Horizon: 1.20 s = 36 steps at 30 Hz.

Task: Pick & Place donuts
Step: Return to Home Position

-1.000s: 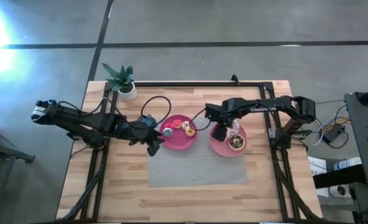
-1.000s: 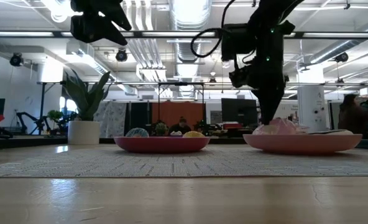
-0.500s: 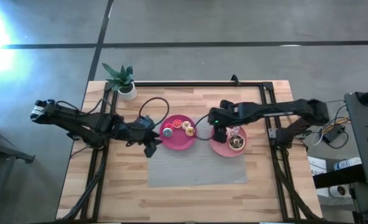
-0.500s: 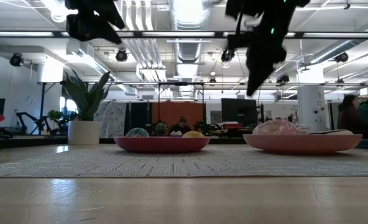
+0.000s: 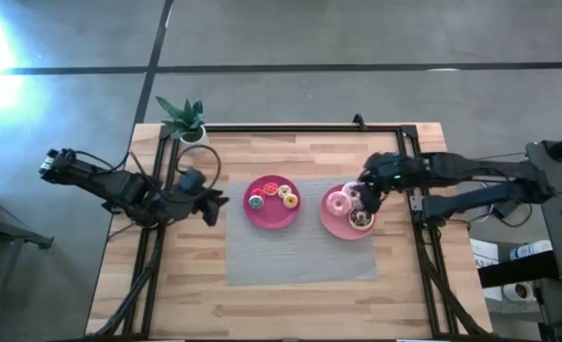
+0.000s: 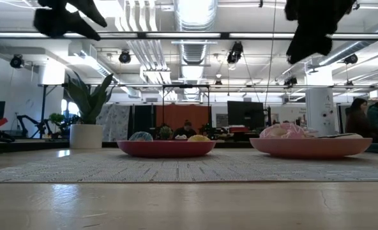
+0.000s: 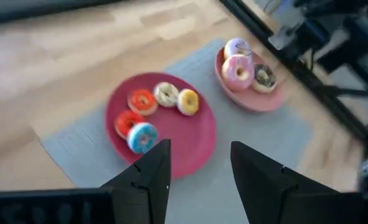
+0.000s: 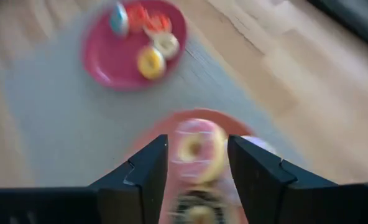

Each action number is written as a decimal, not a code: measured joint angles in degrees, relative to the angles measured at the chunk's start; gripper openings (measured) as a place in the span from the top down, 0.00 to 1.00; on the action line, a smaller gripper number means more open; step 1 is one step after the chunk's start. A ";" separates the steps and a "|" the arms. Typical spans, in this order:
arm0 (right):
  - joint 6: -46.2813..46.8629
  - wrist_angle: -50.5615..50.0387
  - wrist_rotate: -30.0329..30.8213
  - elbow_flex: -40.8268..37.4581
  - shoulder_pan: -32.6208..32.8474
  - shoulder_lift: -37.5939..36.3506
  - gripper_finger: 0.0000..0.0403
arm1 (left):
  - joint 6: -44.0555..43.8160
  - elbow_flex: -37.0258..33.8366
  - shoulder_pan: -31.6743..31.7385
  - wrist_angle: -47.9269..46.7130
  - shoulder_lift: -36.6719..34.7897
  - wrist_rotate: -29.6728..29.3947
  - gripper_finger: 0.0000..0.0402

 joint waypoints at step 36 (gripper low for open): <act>14.60 44.21 -12.54 -36.54 2.99 -22.46 0.62 | 30.05 -50.94 17.54 56.91 -37.99 38.55 0.65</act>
